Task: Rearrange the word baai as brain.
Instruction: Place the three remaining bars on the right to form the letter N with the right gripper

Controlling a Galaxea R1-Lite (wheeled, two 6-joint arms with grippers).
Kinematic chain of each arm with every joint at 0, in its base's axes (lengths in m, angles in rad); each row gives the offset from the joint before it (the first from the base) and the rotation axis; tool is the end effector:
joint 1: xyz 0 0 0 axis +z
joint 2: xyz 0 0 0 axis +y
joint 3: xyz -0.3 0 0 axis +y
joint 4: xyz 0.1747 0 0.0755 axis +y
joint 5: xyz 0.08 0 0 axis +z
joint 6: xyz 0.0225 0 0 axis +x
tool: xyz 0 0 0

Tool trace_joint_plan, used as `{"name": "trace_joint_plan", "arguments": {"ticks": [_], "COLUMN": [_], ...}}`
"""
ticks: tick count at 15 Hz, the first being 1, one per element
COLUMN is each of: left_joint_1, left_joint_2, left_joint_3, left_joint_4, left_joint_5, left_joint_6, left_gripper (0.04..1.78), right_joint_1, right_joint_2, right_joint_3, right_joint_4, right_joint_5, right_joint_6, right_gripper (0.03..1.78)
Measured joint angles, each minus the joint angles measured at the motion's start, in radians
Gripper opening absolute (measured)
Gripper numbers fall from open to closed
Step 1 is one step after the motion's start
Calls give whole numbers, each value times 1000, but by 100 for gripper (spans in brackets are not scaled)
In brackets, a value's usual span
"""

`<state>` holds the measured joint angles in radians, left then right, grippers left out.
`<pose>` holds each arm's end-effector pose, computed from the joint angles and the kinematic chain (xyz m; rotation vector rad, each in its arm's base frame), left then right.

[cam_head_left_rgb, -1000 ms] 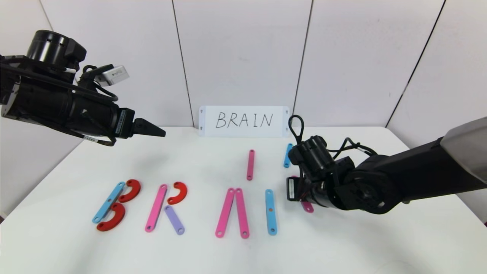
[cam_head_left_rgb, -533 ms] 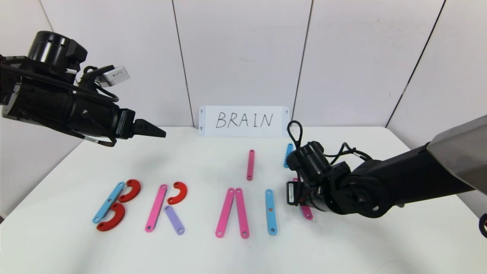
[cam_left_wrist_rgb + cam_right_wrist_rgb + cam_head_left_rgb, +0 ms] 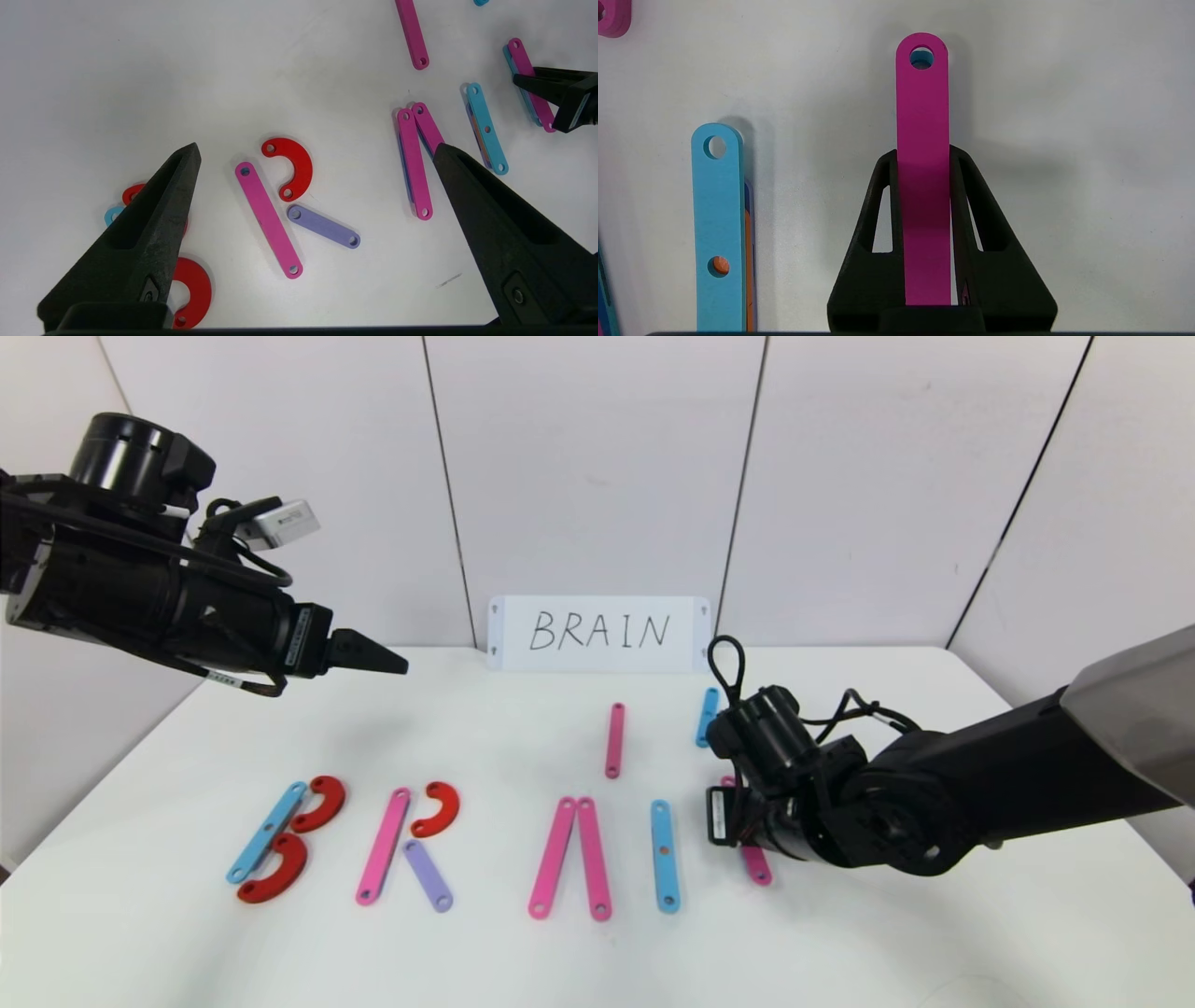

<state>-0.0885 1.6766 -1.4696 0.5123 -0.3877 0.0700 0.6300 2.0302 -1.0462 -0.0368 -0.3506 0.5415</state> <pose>0.2921 -0.0345 0.2699 -0.0425 0.7011 -0.4800 0.2887 0.2009 0.0831 0.0594 0.8689 0.0243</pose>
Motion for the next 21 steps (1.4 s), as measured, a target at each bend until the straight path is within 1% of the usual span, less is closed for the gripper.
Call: {"name": "trace_joint_plan", "arguments": {"ticks": [5, 7, 8, 10, 14, 16, 18, 19, 21], "left_joint_1": [-7, -8, -8, -9, -9, -9, -10, -10, -10], "left_joint_2": [0, 1, 2, 3, 3, 3, 3, 3, 3], "left_joint_3": [1, 1, 1, 1, 1, 1, 1, 1, 1], "left_joint_4": [4, 3, 3, 3, 3, 3, 3, 3, 3], "left_joint_5": [0, 3, 3, 3, 2, 2, 2, 2, 1], "left_joint_6": [0, 0, 0, 0, 0, -1, 0, 0, -1], "left_gripper": [174, 174, 174, 174, 174, 174, 174, 174, 174], "right_joint_1": [3, 3, 3, 3, 2, -5, -12, -18, -39], "right_joint_2": [-16, -21, -23, -26, -29, -30, -28, -22, 0], "right_joint_3": [23, 30, 31, 31, 23, 0, -47, -77, -147], "right_joint_4": [-5, -6, -6, -7, -8, -6, 3, 8, 13], "right_joint_5": [1, 1, 1, 1, 1, 1, -1, -1, 4], "right_joint_6": [1, -5, -7, -8, -10, -13, -20, -35, -82], "right_gripper": [31, 36, 42, 61, 128, 154, 168, 172, 174]}}
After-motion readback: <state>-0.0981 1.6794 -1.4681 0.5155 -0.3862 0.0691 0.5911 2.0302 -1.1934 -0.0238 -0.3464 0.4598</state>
